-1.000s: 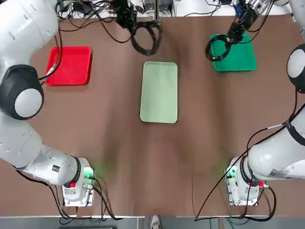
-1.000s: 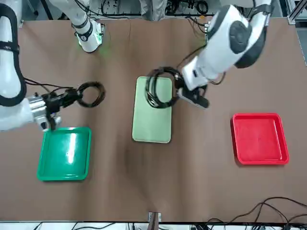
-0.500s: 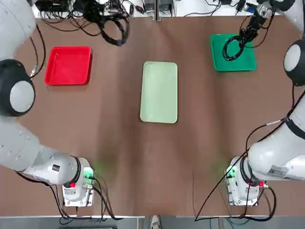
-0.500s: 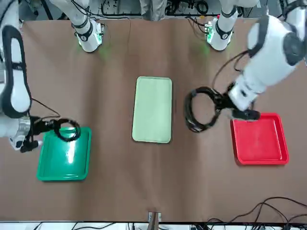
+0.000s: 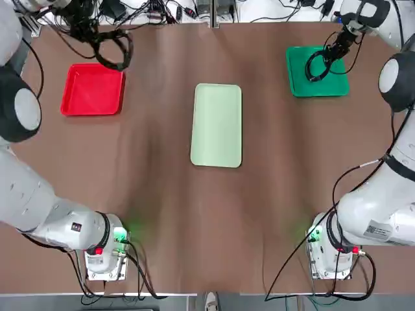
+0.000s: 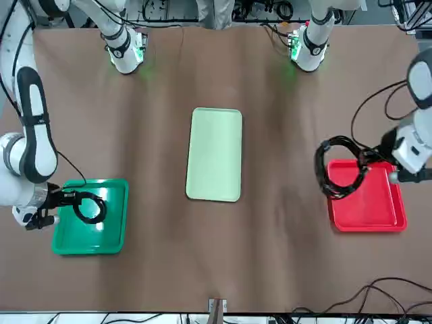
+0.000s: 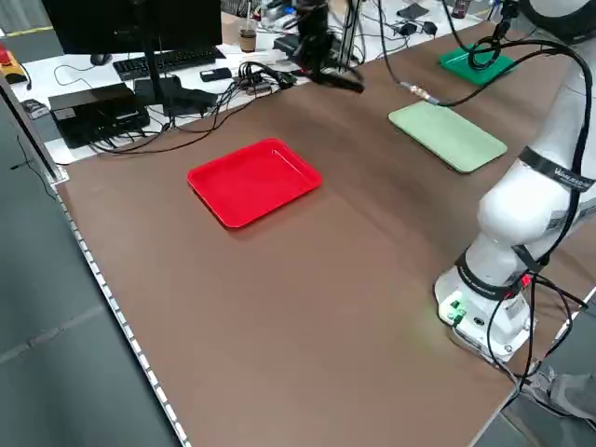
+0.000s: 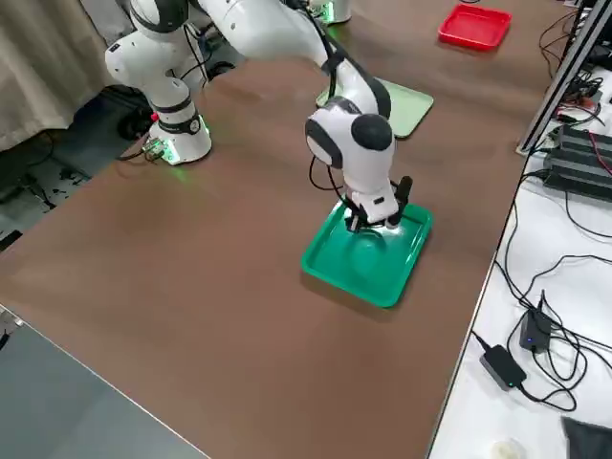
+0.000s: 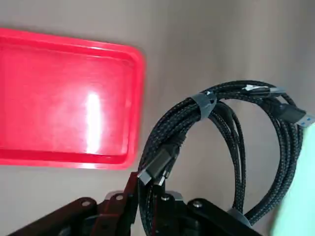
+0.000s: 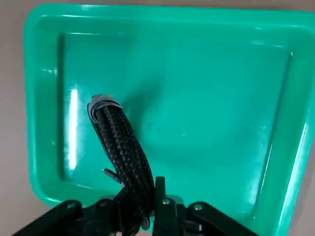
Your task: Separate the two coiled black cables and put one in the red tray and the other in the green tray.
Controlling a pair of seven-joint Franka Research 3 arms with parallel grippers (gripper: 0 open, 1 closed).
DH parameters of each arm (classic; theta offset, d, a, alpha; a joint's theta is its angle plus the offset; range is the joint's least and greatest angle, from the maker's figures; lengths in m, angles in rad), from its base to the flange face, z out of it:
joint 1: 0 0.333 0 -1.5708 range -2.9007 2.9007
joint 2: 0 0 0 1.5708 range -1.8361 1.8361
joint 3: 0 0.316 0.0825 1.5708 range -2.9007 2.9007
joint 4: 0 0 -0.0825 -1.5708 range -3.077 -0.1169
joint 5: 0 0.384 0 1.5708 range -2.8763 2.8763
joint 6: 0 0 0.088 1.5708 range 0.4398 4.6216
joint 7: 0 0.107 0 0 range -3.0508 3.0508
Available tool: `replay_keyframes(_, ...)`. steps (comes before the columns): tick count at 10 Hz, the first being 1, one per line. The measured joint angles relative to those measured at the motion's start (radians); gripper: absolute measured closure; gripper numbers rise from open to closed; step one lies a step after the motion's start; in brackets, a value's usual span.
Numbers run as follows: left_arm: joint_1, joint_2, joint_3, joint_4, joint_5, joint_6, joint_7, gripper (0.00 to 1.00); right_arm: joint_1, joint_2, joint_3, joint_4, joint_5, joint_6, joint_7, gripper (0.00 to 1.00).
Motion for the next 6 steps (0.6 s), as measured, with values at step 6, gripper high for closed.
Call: replay_keyframes(6,0.105,0.196,0.157,-0.111,-0.094,0.306,0.450,0.84,-0.030,0.087,0.000,0.007,0.000,0.168,-0.027,0.69)
